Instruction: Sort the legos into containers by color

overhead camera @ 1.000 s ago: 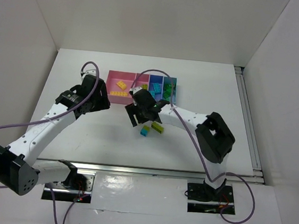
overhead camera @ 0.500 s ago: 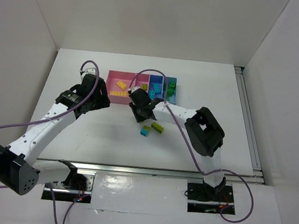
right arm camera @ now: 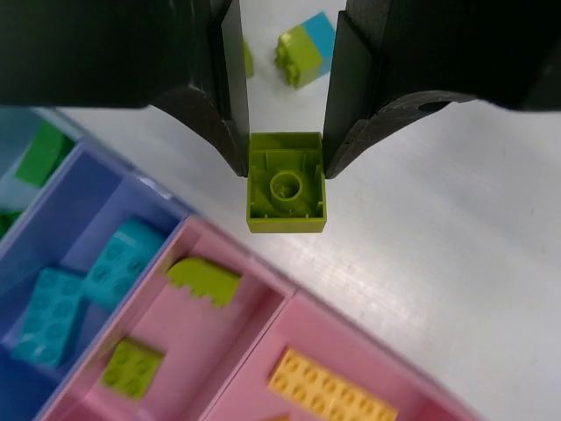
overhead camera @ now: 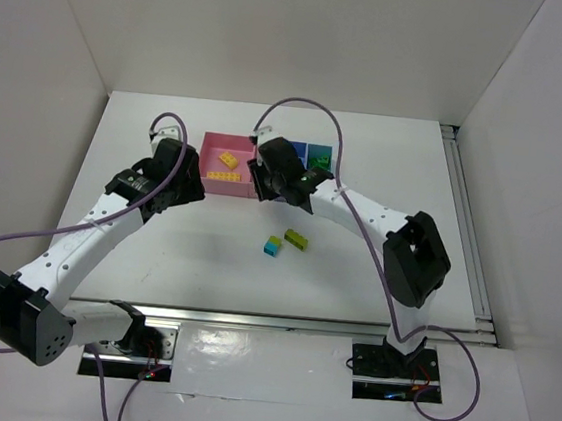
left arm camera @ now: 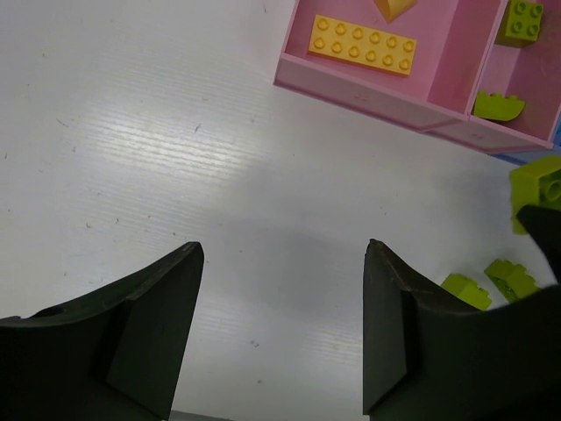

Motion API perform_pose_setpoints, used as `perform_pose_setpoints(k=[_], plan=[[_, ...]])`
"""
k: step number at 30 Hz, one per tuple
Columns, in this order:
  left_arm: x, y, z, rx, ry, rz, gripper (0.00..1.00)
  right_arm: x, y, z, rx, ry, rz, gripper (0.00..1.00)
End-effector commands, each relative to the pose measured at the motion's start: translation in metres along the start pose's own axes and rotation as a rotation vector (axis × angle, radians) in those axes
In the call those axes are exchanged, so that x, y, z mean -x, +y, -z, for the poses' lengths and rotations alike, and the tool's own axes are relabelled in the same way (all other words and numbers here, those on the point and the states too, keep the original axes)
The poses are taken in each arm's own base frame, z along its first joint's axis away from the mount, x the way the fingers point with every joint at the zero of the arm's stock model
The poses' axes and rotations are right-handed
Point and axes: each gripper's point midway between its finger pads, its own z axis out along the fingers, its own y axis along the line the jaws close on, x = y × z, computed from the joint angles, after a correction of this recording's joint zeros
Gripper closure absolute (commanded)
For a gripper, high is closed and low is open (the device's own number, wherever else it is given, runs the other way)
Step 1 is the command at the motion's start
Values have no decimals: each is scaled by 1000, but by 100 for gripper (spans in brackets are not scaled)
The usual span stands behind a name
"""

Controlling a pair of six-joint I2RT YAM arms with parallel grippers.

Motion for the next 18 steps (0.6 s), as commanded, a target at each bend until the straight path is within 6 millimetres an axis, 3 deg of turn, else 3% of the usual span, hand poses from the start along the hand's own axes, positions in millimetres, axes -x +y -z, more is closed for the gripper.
perform_pose_setpoints(k=[1,3,4,5,6,8,9,10,11,14,16,17,18], plan=[[22,-3,4,-4,-61,10,26,49,-26,-7,-47,-110,-41,76],[25,1,5,-2,-65,25,26,67,-29,-13,-53,-133,-41,76],[25,1,5,-2,-65,25,26,70,-40,-19,-60,-134,-55,76],[27,1,7,-7,-73,20,26,66,-37,-33,-50,-115,-52,76],[27,3,6,-7,-69,26,26,85,-44,-34,-58,-153,-65,76],[27,3,6,-7,-69,26,26,83,-49,-53,-60,-128,-61,71],[29,6,6,0,-71,23,26,89,-55,-56,-68,-134,-68,63],[29,6,6,1,-71,23,26,105,-55,-53,-66,-158,-61,43],[29,6,6,1,-71,23,26,104,-57,-59,-81,-147,-61,39],[31,9,7,3,-79,24,26,112,-61,-49,-103,-168,-54,38],[31,9,7,3,-79,24,26,121,-65,-25,-114,-215,-60,40],[30,8,7,-5,-75,23,26,99,-65,-28,-116,-187,-69,42],[30,8,7,-5,-75,23,26,92,-66,-22,-115,-184,-79,45]])
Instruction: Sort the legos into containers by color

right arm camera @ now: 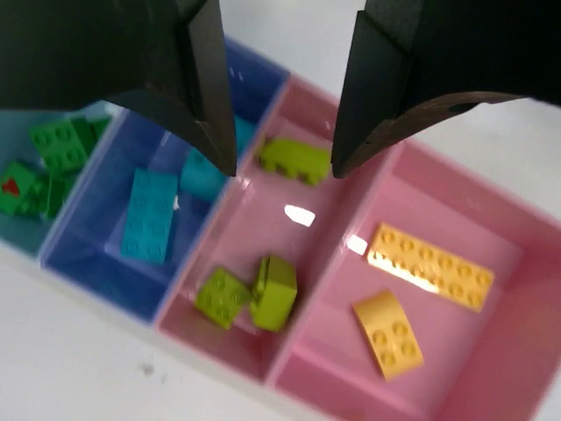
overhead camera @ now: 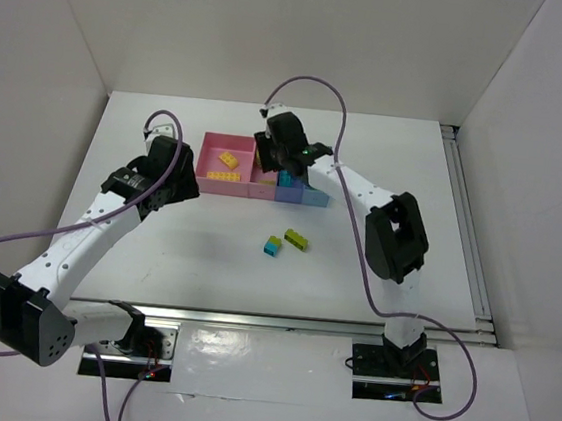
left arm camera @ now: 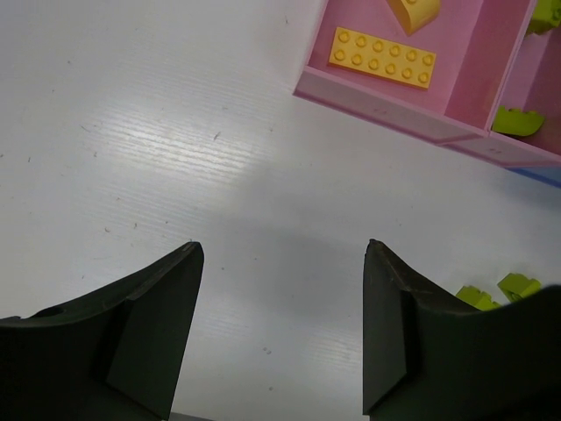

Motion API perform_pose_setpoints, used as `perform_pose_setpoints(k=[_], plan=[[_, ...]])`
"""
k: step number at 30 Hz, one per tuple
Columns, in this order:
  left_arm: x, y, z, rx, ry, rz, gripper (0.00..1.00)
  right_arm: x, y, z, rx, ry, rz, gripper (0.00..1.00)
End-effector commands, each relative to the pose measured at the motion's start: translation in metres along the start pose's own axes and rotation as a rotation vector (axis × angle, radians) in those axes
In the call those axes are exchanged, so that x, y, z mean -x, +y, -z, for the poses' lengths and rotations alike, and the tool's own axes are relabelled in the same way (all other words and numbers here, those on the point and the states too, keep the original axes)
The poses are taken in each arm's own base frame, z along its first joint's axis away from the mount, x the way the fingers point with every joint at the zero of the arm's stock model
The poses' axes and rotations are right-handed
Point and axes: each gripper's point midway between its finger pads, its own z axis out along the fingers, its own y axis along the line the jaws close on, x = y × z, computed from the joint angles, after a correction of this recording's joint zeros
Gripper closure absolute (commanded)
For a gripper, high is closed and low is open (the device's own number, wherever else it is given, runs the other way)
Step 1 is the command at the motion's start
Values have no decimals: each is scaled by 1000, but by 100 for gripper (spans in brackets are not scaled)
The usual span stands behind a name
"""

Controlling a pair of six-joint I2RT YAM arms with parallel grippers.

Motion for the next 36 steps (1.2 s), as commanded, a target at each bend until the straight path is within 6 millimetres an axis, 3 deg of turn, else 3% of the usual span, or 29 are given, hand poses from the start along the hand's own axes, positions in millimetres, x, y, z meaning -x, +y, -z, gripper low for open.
perform_pose_setpoints(k=[1,2,4,5,7,8,9,11,12,16,23,26,27,30,32,34,35,36], plan=[[23,-6,11,-37,-64,16,26,30,-5,58,-5,-110,-32,47],[20,-8,8,-40,-51,11,26,-4,-8,58,-14,-41,-49,47],[18,-9,6,-44,-39,8,26,-18,-10,79,-3,-28,-71,49],[22,-12,5,-48,-47,11,26,-55,-15,81,-14,44,-70,49],[19,-13,3,-51,-35,7,26,-74,-7,100,34,68,-79,49],[21,-15,3,-56,-42,11,26,-88,-5,104,54,94,-76,47],[21,-15,3,-56,-42,11,26,-119,-7,108,60,161,-60,45],[20,-17,0,-63,-36,1,26,-138,-5,118,77,199,-40,38],[19,-19,0,-71,-32,0,26,-163,-9,120,70,261,-8,33],[20,-23,-4,-78,-23,-2,26,-187,-10,122,85,331,70,29],[19,-29,-4,-93,-17,-8,26,-195,3,104,153,357,88,32],[19,-29,-4,-93,-17,-8,26,-197,8,94,174,363,85,39],[19,-29,-4,-93,-17,-8,26,-201,8,92,173,375,86,47],[20,-27,-4,-85,-21,-8,26,-183,9,93,166,333,75,63],[20,-27,-4,-85,-21,-8,26,-161,10,98,150,274,71,76],[20,-27,-4,-85,-21,-8,26,-135,4,107,107,205,52,78],[20,-27,-4,-85,-21,-8,26,-112,6,106,100,150,35,79],[18,-28,-7,-80,-13,-12,26,-105,1,102,81,147,30,79]])
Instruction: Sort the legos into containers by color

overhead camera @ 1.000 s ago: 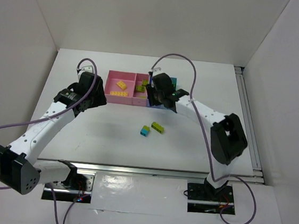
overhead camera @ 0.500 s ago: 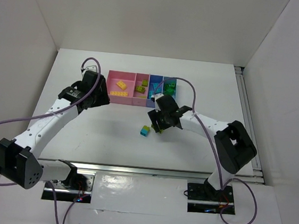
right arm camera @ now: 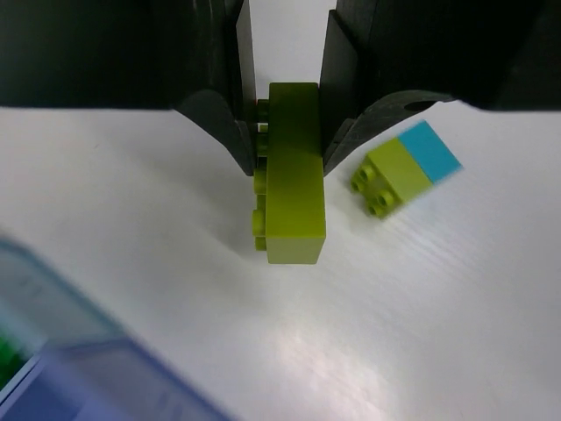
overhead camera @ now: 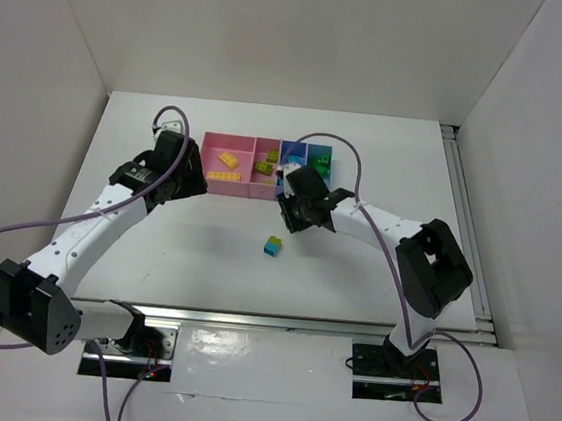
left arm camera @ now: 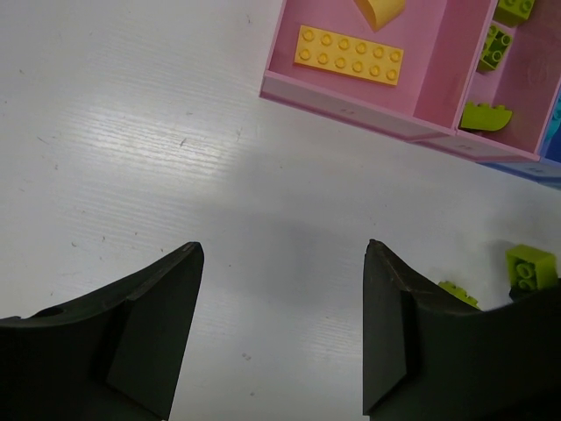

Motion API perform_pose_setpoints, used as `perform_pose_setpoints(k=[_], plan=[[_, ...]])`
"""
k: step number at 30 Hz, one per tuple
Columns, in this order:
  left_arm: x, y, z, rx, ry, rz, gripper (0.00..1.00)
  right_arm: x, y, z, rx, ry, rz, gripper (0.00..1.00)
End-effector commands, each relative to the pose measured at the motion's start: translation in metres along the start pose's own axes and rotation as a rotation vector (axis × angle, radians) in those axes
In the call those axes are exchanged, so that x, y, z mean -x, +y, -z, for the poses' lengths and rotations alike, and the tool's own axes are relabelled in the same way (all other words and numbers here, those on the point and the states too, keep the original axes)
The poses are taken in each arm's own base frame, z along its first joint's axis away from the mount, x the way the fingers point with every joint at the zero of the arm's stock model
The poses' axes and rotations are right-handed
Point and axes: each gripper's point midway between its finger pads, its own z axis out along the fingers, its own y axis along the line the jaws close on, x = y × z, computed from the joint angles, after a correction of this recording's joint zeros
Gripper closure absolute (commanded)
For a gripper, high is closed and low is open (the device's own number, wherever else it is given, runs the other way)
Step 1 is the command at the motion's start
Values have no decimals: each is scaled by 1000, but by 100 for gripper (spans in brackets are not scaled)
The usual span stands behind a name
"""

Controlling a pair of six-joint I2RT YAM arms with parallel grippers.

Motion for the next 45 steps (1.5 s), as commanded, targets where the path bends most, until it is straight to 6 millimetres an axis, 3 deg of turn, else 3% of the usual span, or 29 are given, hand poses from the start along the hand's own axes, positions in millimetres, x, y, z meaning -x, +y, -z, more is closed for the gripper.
perform_pose_setpoints(k=[1,2,4,5,6,8,9,10,11,12,13,14,15,17,19,21,22,23,24,25,26,27,28,30,32,34,35,38,45], plan=[[17,-8,3,-23,-43,-9,26,88,0,33,-32,-235,-40,79],[17,-8,3,-23,-43,-9,26,112,2,40,-27,-275,-43,79],[17,-8,3,-23,-43,-9,26,125,-1,27,-34,-275,-51,79],[17,-8,3,-23,-43,-9,26,144,-4,32,-38,-292,-58,79],[17,-8,3,-23,-43,-9,26,144,-12,17,-51,-265,-68,79],[22,-9,8,-32,-59,-13,26,156,-13,9,-31,-267,-75,78],[23,-6,7,-26,-60,-7,26,177,-12,14,-29,-309,-66,78],[23,-6,7,-25,-60,-18,26,176,-18,-2,-38,-285,-73,78],[26,-7,9,-30,-68,-15,26,183,-18,-5,-37,-293,-73,76],[29,-4,11,-28,-77,-6,26,202,-16,-1,-34,-333,-74,75],[29,-4,11,-28,-77,-6,26,212,-23,-10,-39,-345,-92,73],[29,-4,11,-28,-77,-6,26,205,-23,-22,-42,-321,-92,69],[29,-5,11,-35,-73,-15,26,223,-22,-18,-38,-360,-92,60],[30,-2,10,-29,-74,-9,26,233,-26,-21,-35,-376,-76,38],[30,-2,10,-29,-74,-9,26,241,-24,-19,-49,-410,-63,34],[29,-4,10,-38,-69,-10,26,251,-26,6,-59,-465,-68,34],[28,-4,8,-34,-61,-12,26,240,-27,3,-60,-456,-68,36],[28,-4,8,-34,-61,-12,26,245,-28,26,-68,-495,-84,38],[28,-4,8,-34,-61,-12,26,239,-28,33,-65,-497,-93,40],[26,-4,5,-29,-54,-15,26,214,-28,24,-65,-453,-109,42],[25,-6,5,-40,-48,-16,26,211,-28,45,-61,-474,-119,45],[23,-6,3,-36,-40,-18,26,199,-28,48,-60,-459,-132,45],[23,-6,2,-36,-40,-18,26,165,-23,35,-54,-388,-163,45],[15,-10,-1,-45,-17,-33,27,144,-17,47,-38,-362,-225,45],[15,-14,0,-57,-22,-38,29,98,-11,39,-46,-238,-371,38],[8,-16,-4,-54,-5,-50,29,69,-8,35,-58,-157,-495,31],[8,-16,-4,-54,-5,-50,29,63,-4,36,-55,-144,-609,30],[7,-15,-7,-41,-1,-44,29,51,14,31,-17,-119,-728,30],[8,-17,-3,-53,-9,-47,29,38,36,14,28,-36,-846,29]])
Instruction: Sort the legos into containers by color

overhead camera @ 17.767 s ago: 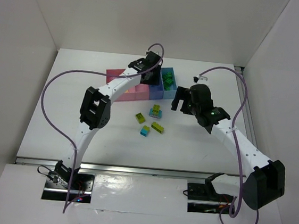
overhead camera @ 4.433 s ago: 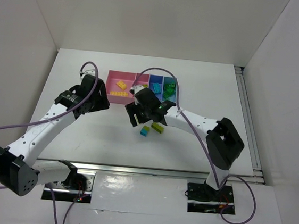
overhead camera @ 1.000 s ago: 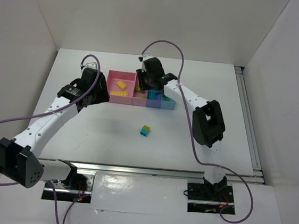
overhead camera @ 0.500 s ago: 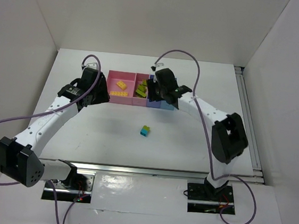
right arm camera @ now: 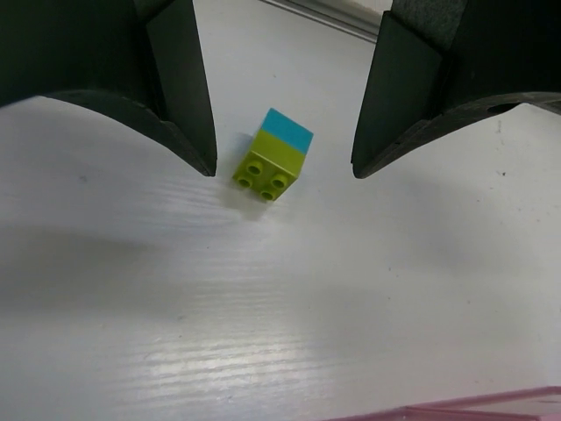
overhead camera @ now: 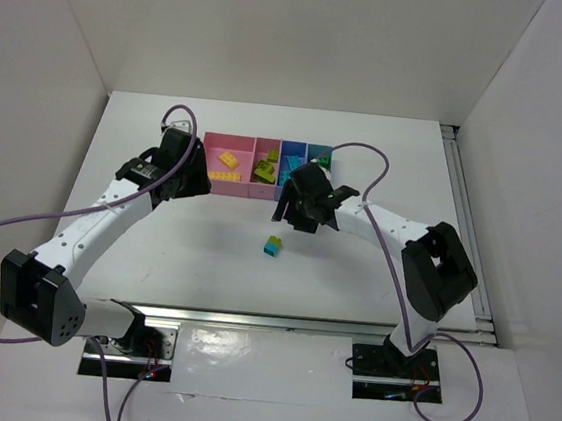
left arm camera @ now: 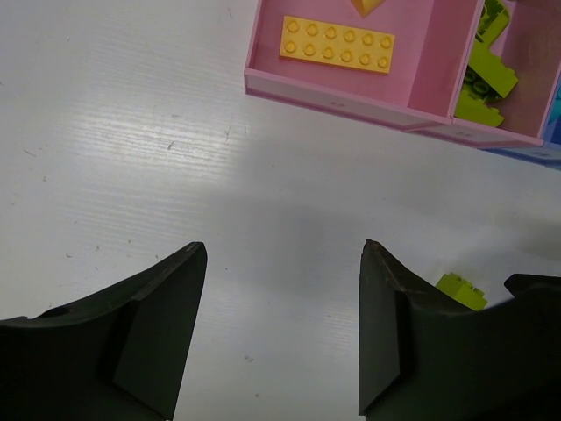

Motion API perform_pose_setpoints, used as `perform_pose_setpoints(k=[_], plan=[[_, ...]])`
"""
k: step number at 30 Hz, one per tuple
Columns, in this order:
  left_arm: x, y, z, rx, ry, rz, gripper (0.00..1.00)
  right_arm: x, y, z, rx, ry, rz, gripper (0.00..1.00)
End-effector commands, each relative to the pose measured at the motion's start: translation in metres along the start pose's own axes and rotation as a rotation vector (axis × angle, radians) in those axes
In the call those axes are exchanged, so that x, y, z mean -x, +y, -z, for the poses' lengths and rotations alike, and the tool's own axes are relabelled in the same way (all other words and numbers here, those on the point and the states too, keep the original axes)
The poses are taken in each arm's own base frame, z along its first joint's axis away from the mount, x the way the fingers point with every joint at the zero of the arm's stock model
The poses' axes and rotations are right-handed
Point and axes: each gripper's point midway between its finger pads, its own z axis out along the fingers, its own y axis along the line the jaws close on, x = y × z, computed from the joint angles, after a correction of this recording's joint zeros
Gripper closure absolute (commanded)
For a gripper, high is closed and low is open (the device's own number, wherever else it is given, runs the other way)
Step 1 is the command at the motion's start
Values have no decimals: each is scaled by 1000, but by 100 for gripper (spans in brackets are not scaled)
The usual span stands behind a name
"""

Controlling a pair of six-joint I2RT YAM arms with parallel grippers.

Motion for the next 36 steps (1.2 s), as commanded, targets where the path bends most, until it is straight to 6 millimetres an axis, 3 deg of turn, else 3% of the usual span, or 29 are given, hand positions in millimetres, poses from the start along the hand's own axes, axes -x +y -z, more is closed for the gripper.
perform_pose_setpoints(k=[1,6,8,13,22,26,30,33,34,35,36], plan=[[14,-7,8,-32,-49,12,29,-14,10,-8,20,43,-105,29],[12,-7,7,-32,-49,12,29,-32,7,-21,-19,97,-118,29],[9,-6,5,-28,-41,9,29,-29,10,-24,-22,99,-118,29],[13,-2,11,-30,-86,32,29,-51,-8,-37,-131,184,-115,32],[5,-5,8,-42,-69,12,29,-53,3,-34,-149,191,-96,40],[5,-5,8,-42,-69,12,29,-62,-2,-34,-191,211,-42,40],[2,-3,6,-37,-62,10,29,-60,22,-31,-141,188,61,40],[2,-3,6,-37,-62,10,29,-64,46,-36,-72,173,180,39],[2,-3,6,-37,-62,10,29,-57,64,-36,-19,144,239,39],[2,-3,6,-37,-62,10,29,-63,78,-35,25,158,279,39],[3,-3,9,-42,-69,12,29,-63,79,-41,26,159,304,39]])
